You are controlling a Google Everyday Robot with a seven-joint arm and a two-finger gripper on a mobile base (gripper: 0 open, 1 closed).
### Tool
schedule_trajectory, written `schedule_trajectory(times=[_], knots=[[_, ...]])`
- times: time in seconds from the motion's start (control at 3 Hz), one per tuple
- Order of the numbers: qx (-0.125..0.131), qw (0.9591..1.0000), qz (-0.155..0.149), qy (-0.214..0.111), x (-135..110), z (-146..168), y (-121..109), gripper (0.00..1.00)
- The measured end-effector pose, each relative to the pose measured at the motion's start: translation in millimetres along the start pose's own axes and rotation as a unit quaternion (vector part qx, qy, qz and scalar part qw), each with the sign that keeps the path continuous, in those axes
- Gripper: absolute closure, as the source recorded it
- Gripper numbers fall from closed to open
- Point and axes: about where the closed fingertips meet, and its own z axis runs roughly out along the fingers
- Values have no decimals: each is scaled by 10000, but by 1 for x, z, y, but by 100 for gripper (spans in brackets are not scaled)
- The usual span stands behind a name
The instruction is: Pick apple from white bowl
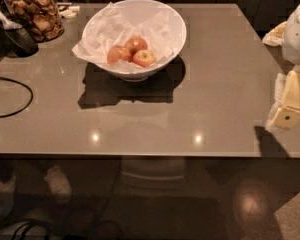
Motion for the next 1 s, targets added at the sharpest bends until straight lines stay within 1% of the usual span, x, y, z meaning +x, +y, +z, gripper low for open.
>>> schedule_trajectory(times=[0.33, 0.67, 1.0], knots=[[0, 10000, 0, -1, 0, 0, 0, 0], [-11, 9998, 134, -121, -6, 1, -4, 0], [-100, 9989, 323, -317, -27, 7, -21, 0]])
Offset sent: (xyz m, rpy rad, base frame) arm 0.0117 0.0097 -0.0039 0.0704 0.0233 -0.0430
